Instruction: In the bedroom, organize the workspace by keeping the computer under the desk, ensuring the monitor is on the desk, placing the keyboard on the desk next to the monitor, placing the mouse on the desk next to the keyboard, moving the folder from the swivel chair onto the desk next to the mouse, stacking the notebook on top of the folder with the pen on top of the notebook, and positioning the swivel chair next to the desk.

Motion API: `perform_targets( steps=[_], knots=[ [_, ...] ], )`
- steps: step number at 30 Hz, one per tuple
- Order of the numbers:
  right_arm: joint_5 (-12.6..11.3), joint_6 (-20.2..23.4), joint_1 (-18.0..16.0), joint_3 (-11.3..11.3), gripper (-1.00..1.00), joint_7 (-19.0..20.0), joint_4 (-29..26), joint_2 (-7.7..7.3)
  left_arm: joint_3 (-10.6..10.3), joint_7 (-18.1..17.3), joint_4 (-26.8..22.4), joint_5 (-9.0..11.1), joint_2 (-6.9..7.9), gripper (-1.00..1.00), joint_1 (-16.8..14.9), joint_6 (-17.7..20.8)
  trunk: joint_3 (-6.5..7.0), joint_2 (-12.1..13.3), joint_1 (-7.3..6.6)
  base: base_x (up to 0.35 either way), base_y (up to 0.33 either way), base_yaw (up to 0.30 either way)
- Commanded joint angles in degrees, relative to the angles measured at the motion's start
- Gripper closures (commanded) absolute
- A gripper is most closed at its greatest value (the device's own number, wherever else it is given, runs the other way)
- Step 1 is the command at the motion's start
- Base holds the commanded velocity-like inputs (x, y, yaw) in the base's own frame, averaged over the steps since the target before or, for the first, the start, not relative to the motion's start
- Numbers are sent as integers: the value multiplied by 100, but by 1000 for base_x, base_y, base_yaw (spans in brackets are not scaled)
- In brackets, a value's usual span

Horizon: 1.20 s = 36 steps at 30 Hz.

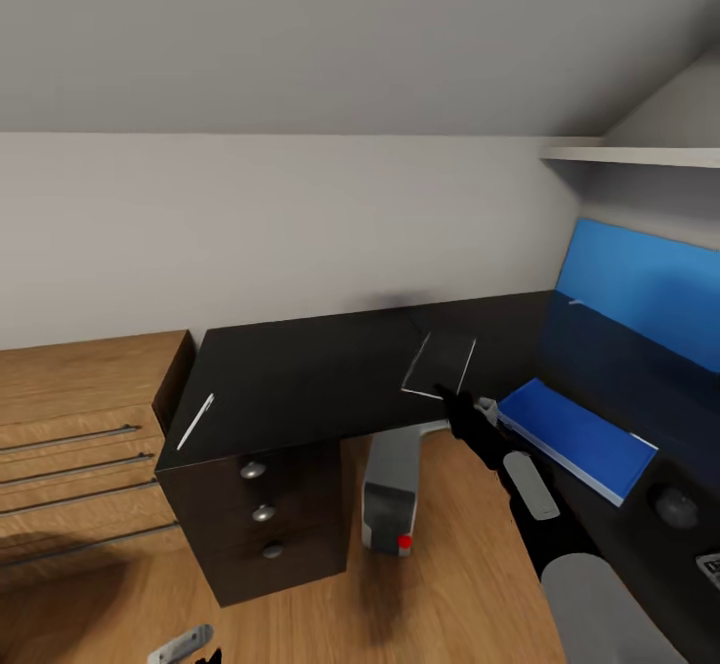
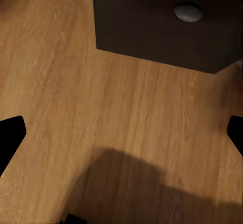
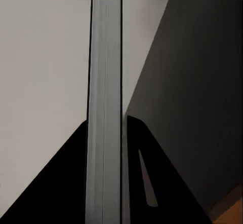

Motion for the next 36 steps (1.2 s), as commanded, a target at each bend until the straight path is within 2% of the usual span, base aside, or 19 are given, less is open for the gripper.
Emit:
perform_targets(
  steps=[1,6,8,19,23,26,29,36],
  knots=[
    [-102,63,-2,-30,100,22,3,-15,1,21,-13,42,-3,-100,1,-48,-5,-3,0,0,0,-200],
    [-516,138,2,-42,100,4,4,-135,-1,23,-9,28,-2,-100,1,-354,-5,-3,0,0,0,-238],
    [-602,155,1,-44,100,0,6,-164,-3,25,-2,23,-2,-100,1,-396,-5,-3,0,0,0,-260],
    [-713,172,4,-55,100,-19,34,-252,-4,29,14,19,-2,-100,1,-438,-5,-3,0,0,0,-267],
    [-717,172,4,-70,100,-140,40,-259,-4,27,16,19,-2,-100,1,-439,-5,-3,0,0,0,-270],
    [-718,170,4,-186,100,-332,45,-262,-7,30,16,19,-2,-100,1,-439,-5,-3,0,0,0,-277],
    [-718,170,4,-400,100,-589,47,-249,-9,32,16,19,-2,-100,1,-439,-5,-3,0,0,0,-286],
    [-779,236,4,-520,100,-847,41,-239,-10,33,16,19,-2,-100,1,-433,-6,-3,0,0,0,-189]
  ],
)
